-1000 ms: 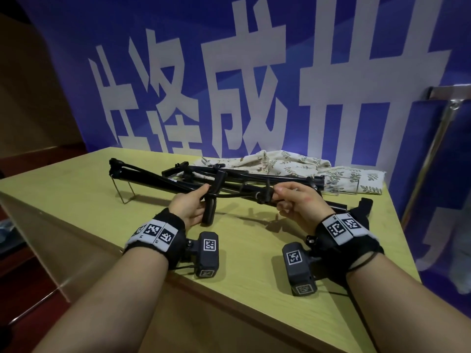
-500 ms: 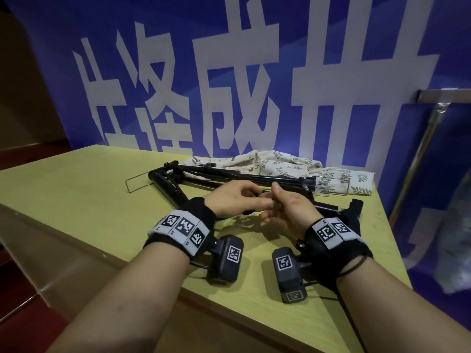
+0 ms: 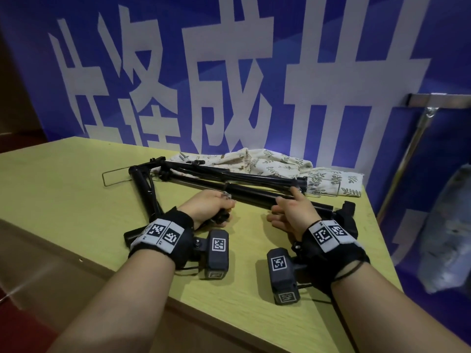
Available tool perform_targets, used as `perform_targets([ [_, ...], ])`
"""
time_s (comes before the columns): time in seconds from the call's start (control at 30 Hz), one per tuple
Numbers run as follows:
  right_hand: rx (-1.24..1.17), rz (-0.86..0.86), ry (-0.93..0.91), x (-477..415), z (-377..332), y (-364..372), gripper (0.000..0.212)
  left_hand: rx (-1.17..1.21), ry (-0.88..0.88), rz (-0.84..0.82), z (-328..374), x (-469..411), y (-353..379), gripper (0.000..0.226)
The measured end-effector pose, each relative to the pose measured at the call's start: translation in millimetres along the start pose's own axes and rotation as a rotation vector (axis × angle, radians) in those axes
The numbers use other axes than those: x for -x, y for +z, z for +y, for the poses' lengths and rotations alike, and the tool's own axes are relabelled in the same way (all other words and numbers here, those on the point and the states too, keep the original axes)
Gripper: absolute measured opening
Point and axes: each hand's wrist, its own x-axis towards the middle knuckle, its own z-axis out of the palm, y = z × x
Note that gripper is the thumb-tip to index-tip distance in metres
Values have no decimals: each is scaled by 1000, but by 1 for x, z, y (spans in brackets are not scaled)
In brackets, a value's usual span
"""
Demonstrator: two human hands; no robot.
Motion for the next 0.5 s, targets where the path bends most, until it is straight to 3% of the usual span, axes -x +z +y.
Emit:
perform_targets([
  [0.17, 182, 50, 102, -1, -9, -7, 44, 76, 22, 108, -5, 3, -3, 12],
  [0.27, 359, 104, 159, -8, -22, -7, 18, 110, 33, 123, -7, 3, -3, 20],
  [0.4, 786, 245, -166, -24, -32, 4, 21, 131, 64, 202, -10, -3, -6, 25],
  [0.5, 842, 270, -252, -36, -36, 9, 34, 129, 70, 247, -11, -6, -7, 28],
])
